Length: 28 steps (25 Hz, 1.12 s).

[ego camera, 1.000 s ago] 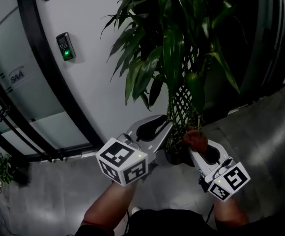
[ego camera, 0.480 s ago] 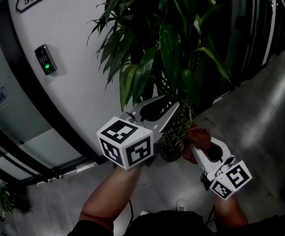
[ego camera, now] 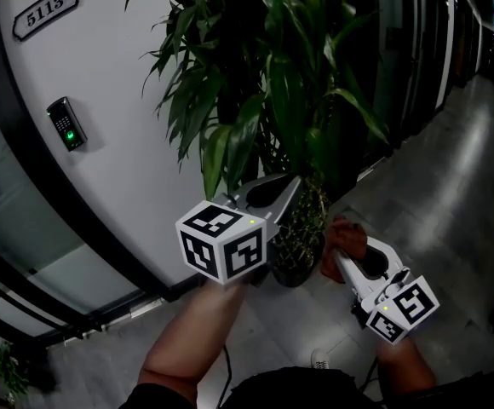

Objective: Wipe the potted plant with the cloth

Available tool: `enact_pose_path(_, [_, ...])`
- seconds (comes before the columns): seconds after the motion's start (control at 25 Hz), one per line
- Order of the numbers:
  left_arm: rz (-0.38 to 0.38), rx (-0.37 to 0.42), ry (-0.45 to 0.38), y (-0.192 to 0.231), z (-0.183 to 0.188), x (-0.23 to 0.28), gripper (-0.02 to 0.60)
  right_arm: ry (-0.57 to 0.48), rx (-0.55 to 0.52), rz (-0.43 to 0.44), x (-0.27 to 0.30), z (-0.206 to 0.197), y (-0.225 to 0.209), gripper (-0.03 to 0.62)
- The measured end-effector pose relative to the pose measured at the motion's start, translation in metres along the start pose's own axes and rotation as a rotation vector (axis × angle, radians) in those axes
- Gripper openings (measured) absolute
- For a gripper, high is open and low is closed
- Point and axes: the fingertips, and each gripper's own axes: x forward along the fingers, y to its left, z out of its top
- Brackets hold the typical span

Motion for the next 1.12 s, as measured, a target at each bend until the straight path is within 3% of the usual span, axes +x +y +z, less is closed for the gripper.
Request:
enact_pose_path(0.2, [0.006, -0.052, 0.01, 0.016, -0.017, -0.005, 0.015, 0.011, -0.076, 0.051, 0.026, 0.02, 0.01, 0.075])
enact_pose_path(0.44, [-0.024, -0.121, -0.005, 0.018, -0.027, -0.011, 0.015, -0.075, -0.246, 0.069, 0.067, 0.103, 0.014, 0.075])
enact_pose_path(0.84, [-0.013, -0.117, -0.024, 0.022, -0.026, -0.018, 0.015, -0.187, -0.398, 0.041, 0.141, 0.218, 0.001, 0.075])
enact_pose_path(1.12, [-0.021, -0.097, -0.011, 0.019, -0.03, -0.017, 0.015, -0.211, -0.427, -0.016, 0.169, 0.249, -0.017, 0.075])
